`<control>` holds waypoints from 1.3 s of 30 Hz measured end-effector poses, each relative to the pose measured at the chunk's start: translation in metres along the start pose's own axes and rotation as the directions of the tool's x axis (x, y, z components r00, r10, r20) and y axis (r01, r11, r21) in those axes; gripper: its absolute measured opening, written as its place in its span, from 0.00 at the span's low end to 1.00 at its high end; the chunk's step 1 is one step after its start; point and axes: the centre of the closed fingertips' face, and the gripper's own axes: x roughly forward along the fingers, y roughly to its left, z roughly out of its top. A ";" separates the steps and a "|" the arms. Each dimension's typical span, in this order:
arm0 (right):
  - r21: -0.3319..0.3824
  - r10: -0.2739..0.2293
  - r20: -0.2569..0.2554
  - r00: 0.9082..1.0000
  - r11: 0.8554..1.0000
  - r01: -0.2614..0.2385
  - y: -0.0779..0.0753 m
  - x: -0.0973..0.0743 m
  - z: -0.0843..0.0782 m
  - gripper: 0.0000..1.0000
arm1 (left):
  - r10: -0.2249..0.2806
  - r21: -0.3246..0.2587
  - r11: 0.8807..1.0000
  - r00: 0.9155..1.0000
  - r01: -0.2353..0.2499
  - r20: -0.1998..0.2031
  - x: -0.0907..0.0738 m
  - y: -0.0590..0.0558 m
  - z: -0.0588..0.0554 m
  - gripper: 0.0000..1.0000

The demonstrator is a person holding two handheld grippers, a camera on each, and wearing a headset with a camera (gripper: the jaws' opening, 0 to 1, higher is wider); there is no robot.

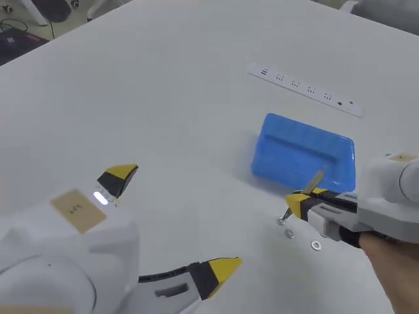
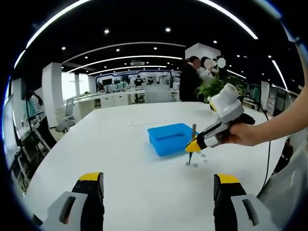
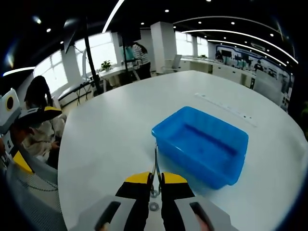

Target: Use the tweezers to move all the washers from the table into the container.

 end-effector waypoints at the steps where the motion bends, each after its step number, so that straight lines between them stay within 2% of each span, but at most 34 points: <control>1: -0.003 -0.004 -0.001 1.000 1.000 0.004 -0.001 0.000 -0.001 0.04 | 0.001 0.001 1.000 1.000 -0.001 -0.002 0.000 0.000 0.000 0.97; 11: 0.029 -0.011 0.023 1.000 1.000 0.010 -0.001 0.003 0.004 0.04 | 0.006 0.013 1.000 1.000 -0.005 -0.014 0.001 0.002 -0.002 0.96; 20: 0.027 -0.019 0.030 0.999 0.999 0.019 -0.002 0.010 0.007 0.03 | 0.012 0.021 1.000 1.000 -0.012 -0.023 0.001 0.004 -0.005 0.94; 26: 0.017 -0.002 0.051 0.999 1.000 0.001 0.005 0.002 0.017 0.01 | 0.005 0.020 1.000 1.000 -0.005 -0.025 0.001 0.004 -0.005 0.91; 32: -0.046 0.053 0.075 0.996 0.998 -0.050 0.034 -0.011 0.029 0.01 | -0.033 -0.020 0.999 0.999 0.033 -0.013 -0.003 0.001 0.001 0.71; 35: -0.093 0.107 0.082 0.991 0.991 -0.100 0.060 -0.022 0.034 0.01 | -0.056 -0.039 0.998 0.998 0.055 -0.013 -0.004 0.000 0.007 0.55; 37: -0.129 0.138 0.083 0.987 0.983 -0.127 0.077 -0.029 0.036 0.01 | -0.055 -0.029 0.998 0.998 0.055 -0.012 -0.003 0.001 0.012 0.43; 38: -0.147 0.150 0.078 0.986 0.980 -0.138 0.083 -0.032 0.036 0.01 | -0.036 -0.018 0.999 0.999 0.036 -0.018 -0.003 0.004 0.015 0.36; 39: -0.162 0.162 0.073 0.984 0.976 -0.148 0.089 -0.034 0.036 0.01 | -0.033 -0.001 0.999 0.999 0.033 -0.012 -0.003 0.005 0.018 0.25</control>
